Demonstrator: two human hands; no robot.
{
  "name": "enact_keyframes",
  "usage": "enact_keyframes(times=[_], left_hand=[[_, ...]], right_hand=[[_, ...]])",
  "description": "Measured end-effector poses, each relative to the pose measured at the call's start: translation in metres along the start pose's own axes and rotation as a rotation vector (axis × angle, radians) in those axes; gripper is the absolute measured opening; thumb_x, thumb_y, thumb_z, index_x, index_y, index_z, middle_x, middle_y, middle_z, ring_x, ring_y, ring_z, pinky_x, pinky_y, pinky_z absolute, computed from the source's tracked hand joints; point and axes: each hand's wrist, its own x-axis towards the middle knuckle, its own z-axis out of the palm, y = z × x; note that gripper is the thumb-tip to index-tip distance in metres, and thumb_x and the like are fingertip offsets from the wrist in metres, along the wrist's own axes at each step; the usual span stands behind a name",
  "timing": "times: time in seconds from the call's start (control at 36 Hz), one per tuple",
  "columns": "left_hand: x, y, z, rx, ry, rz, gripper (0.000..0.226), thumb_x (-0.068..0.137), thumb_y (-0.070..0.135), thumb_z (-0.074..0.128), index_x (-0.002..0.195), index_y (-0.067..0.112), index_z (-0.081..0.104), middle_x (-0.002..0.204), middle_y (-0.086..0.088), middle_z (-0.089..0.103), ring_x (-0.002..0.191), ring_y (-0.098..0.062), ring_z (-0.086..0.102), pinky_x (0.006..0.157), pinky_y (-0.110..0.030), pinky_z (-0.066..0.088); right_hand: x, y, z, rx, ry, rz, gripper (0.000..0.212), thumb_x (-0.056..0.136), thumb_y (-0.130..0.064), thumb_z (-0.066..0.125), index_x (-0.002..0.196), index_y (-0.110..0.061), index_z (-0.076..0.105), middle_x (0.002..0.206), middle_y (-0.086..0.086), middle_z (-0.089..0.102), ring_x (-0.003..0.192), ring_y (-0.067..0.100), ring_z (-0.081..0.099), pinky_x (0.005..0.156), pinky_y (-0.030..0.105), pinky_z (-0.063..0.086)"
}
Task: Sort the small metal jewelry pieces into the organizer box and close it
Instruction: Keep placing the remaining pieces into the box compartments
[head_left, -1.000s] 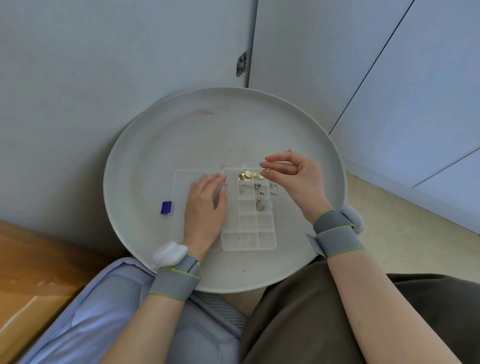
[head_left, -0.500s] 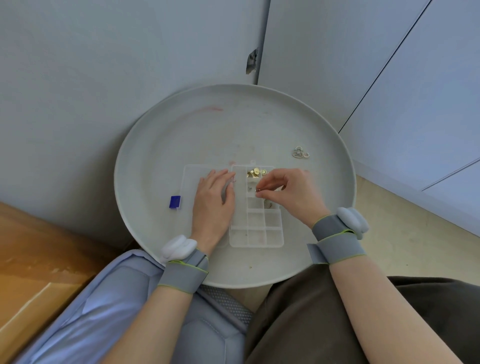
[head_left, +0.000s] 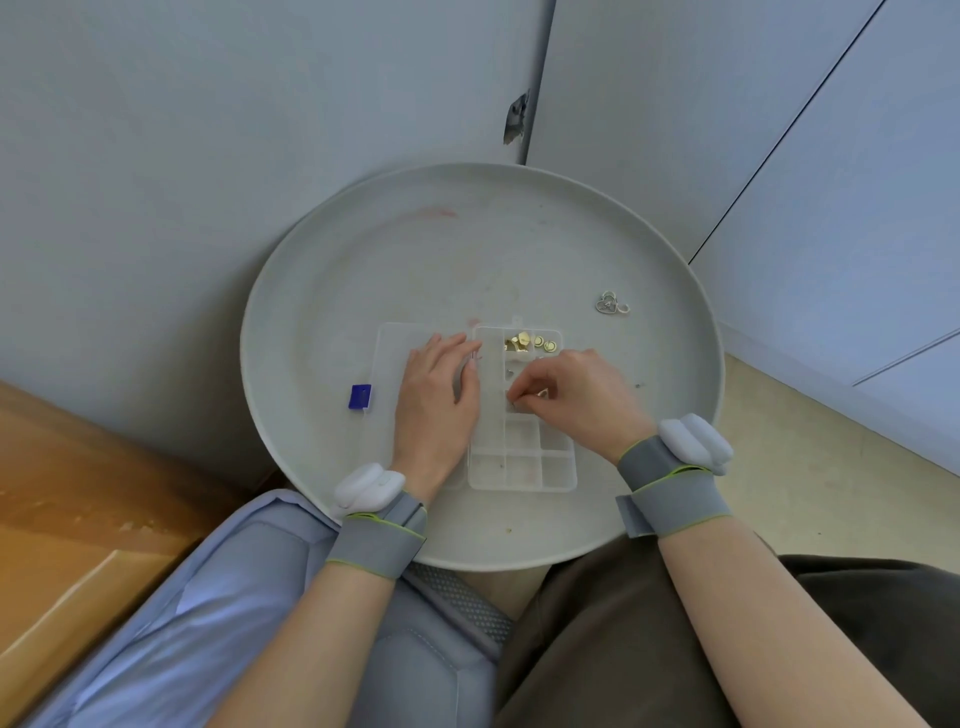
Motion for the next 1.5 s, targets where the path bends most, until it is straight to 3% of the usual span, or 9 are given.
enact_keyframes(times=[0.17,0.31,0.47,0.67,0.75,0.86,0.94,1.22,1.5], left_hand=[[0.0,0.0,0.0,0.002,-0.003,0.002,0.03,0.097,0.017,0.044,0.122,0.016,0.06,0.134,-0.002,0.055,0.136,-0.02,0.034,0.113,-0.044,0.024],[0.0,0.001,0.0,0.007,-0.008,-0.001,0.029,0.097,0.017,0.044,0.121,0.016,0.06,0.134,-0.002,0.055,0.136,-0.02,0.034,0.113,-0.045,0.026],[0.0,0.001,0.0,-0.005,-0.01,0.002,0.029,0.097,0.017,0.044,0.121,0.016,0.06,0.133,-0.002,0.055,0.135,-0.02,0.035,0.112,-0.046,0.027],[0.0,0.001,0.001,0.015,-0.019,0.014,0.029,0.097,0.018,0.045,0.122,0.017,0.06,0.134,-0.001,0.054,0.135,-0.018,0.035,0.112,-0.045,0.027],[0.0,0.002,0.0,0.012,-0.012,0.008,0.028,0.097,0.018,0.045,0.121,0.017,0.06,0.134,-0.001,0.054,0.135,-0.018,0.034,0.114,-0.042,0.024],[0.0,0.001,0.0,0.016,-0.015,0.007,0.029,0.097,0.019,0.046,0.122,0.017,0.06,0.134,-0.001,0.054,0.135,-0.017,0.034,0.113,-0.043,0.025],[-0.001,0.001,-0.001,0.025,-0.023,0.008,0.029,0.097,0.019,0.045,0.123,0.017,0.059,0.135,0.0,0.053,0.136,-0.016,0.033,0.113,-0.044,0.026],[-0.001,0.002,-0.002,0.025,-0.029,0.003,0.03,0.097,0.019,0.045,0.124,0.017,0.058,0.135,0.001,0.053,0.136,-0.015,0.032,0.114,-0.041,0.024],[-0.002,0.003,-0.002,0.026,-0.025,0.012,0.03,0.097,0.019,0.045,0.124,0.017,0.059,0.135,0.0,0.053,0.136,-0.016,0.032,0.115,-0.04,0.024]], right_hand=[[0.001,0.0,0.003,-0.004,0.044,0.056,0.013,0.076,-0.022,0.067,0.082,-0.031,0.073,0.08,-0.015,0.073,0.061,-0.001,0.049,0.071,0.025,0.05],[-0.001,0.006,-0.002,0.161,0.119,0.101,0.013,0.072,-0.02,0.069,0.07,-0.034,0.07,0.07,-0.017,0.07,0.064,0.005,0.059,0.073,0.033,0.055],[-0.002,0.024,-0.017,0.257,0.31,0.155,0.014,0.076,-0.014,0.069,0.076,-0.027,0.071,0.074,-0.014,0.07,0.059,0.009,0.055,0.066,0.018,0.047],[-0.003,0.051,-0.02,0.094,0.422,0.303,0.02,0.08,-0.012,0.058,0.086,-0.028,0.07,0.088,-0.014,0.071,0.07,0.01,0.053,0.072,0.024,0.04],[-0.004,0.056,-0.02,0.093,0.39,0.339,0.02,0.08,-0.014,0.059,0.09,-0.028,0.069,0.092,-0.014,0.07,0.084,0.015,0.056,0.075,0.024,0.035],[-0.004,0.055,-0.018,0.119,0.328,0.318,0.015,0.078,-0.022,0.066,0.09,-0.03,0.069,0.094,-0.013,0.069,0.094,0.021,0.057,0.085,0.028,0.042],[-0.003,0.051,-0.016,0.098,0.255,0.3,0.016,0.078,-0.022,0.068,0.093,-0.026,0.07,0.092,-0.008,0.064,0.102,0.018,0.052,0.081,0.026,0.036],[0.008,0.046,-0.007,-0.072,0.255,0.343,0.012,0.083,-0.022,0.059,0.087,-0.018,0.069,0.088,0.004,0.062,0.098,0.027,0.05,0.084,0.037,0.041],[0.014,0.043,0.0,-0.361,0.166,0.345,0.026,0.097,-0.027,0.043,0.108,-0.013,0.061,0.116,0.009,0.058,0.114,0.029,0.044,0.09,0.037,0.032]])
